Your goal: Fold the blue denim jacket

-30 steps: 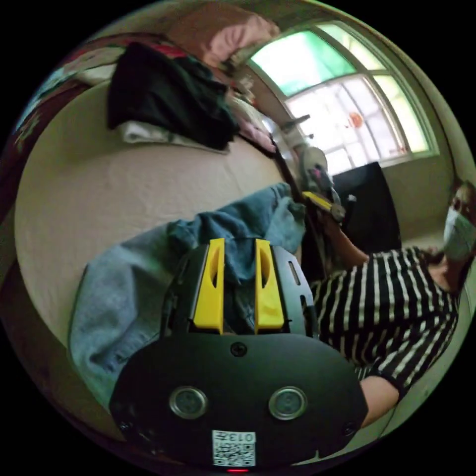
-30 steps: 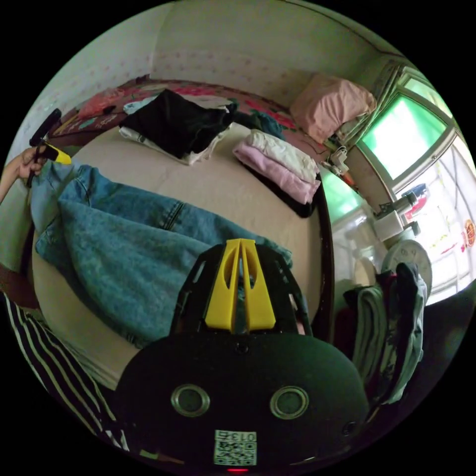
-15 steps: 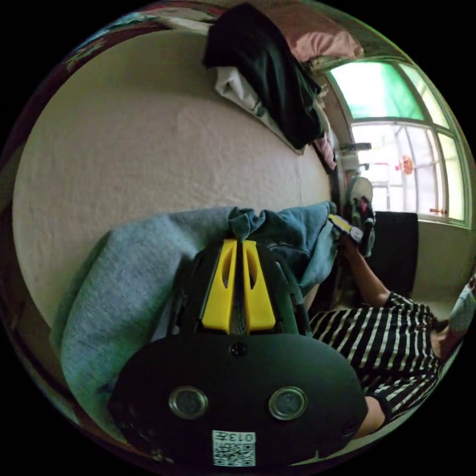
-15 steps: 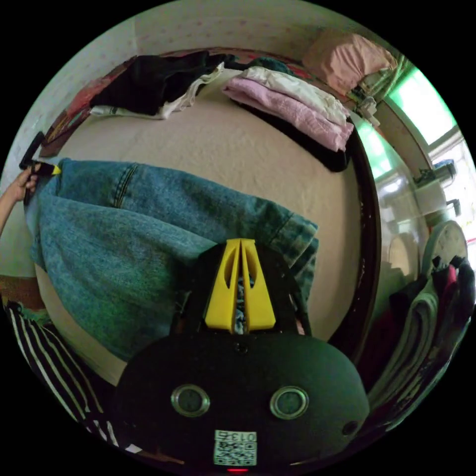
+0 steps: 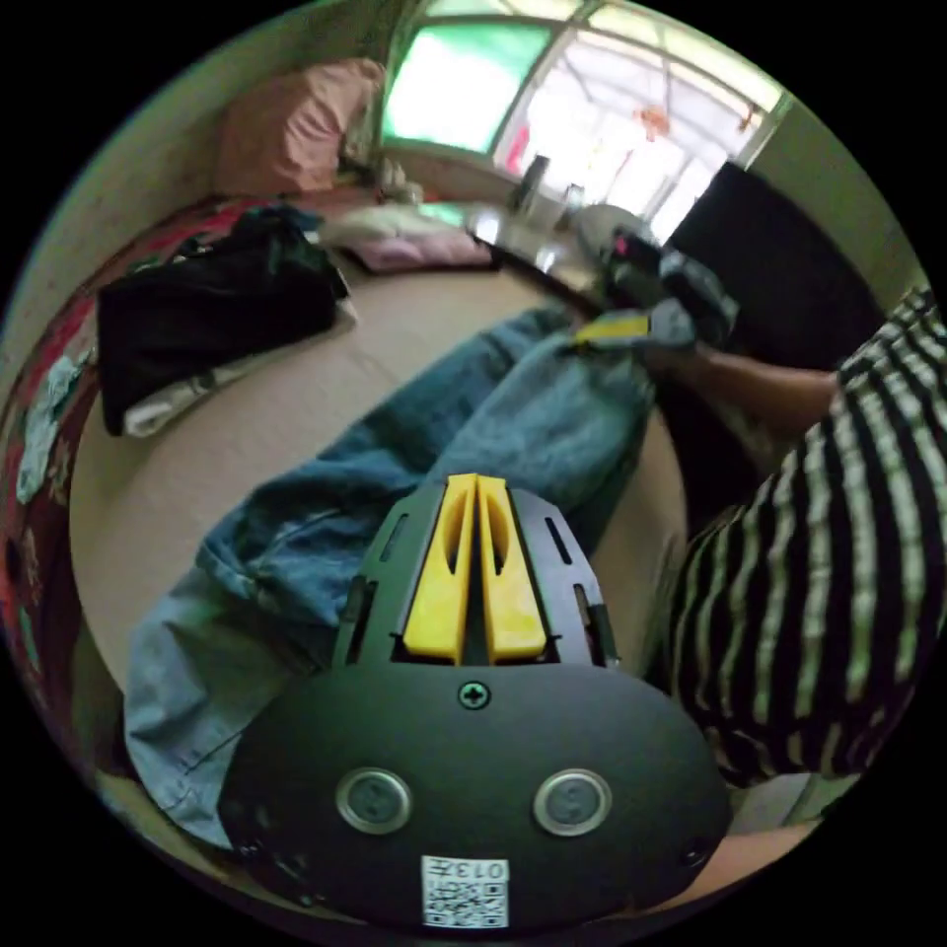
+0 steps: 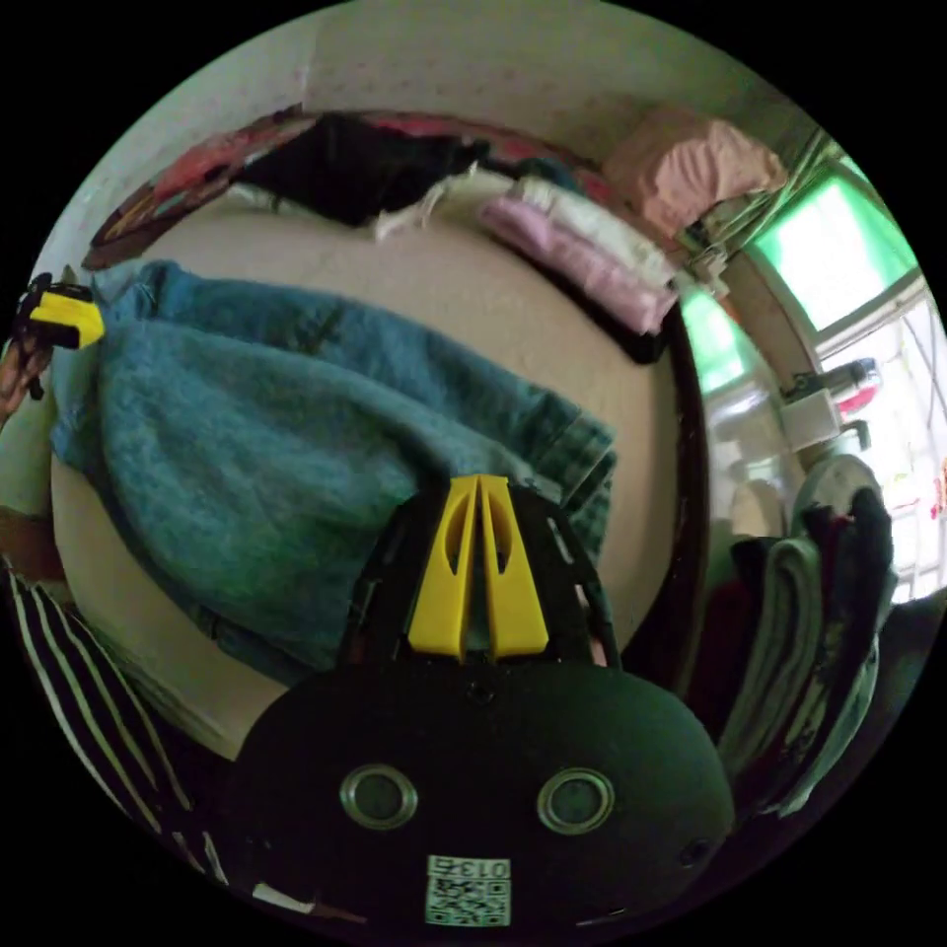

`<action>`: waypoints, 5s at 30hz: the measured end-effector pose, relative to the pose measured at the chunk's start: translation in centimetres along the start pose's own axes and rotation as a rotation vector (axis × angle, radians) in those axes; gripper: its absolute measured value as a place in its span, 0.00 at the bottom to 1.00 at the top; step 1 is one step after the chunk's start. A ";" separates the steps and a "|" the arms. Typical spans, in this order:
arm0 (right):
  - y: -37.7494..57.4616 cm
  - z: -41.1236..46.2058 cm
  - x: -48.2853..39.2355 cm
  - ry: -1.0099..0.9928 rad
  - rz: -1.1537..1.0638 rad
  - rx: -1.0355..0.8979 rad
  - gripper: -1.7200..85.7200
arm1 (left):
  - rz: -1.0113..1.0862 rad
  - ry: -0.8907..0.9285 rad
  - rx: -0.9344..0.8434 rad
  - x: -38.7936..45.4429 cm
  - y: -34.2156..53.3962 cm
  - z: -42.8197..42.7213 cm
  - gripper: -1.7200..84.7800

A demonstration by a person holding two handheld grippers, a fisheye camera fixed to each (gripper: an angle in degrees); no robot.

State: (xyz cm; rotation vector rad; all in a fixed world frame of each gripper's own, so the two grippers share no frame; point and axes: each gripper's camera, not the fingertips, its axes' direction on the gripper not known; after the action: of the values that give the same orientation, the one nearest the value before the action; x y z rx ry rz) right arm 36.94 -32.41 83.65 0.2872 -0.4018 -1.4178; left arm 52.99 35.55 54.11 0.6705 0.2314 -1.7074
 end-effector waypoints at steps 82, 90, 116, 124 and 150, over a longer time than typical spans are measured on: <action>-3.2 -15.1 -19.2 -0.044 -1.109 0.244 0.03 | 0.128 -0.653 -0.213 50.8 23.3 31.8 0.16; -6.8 -22.0 -15.8 -0.256 -0.986 0.422 0.02 | 0.072 -0.573 -0.018 51.7 26.0 25.6 0.16; -13.9 -11.8 -10.9 -0.584 -0.365 -0.013 0.08 | -0.396 -0.322 -0.013 34.2 28.2 26.3 0.18; -18.3 -14.1 -11.8 -0.373 -0.557 0.033 0.03 | -0.442 -0.271 0.043 32.2 27.4 25.3 0.18; -29.7 -9.9 -19.0 -0.471 -0.666 -0.031 0.02 | -0.545 -0.179 0.045 25.6 26.2 21.1 0.08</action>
State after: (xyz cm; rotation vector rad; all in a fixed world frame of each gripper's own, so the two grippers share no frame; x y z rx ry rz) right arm 12.68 -18.07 60.25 0.0504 -0.7086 -2.1547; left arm 68.60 -2.81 62.55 0.5085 0.2657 -2.2878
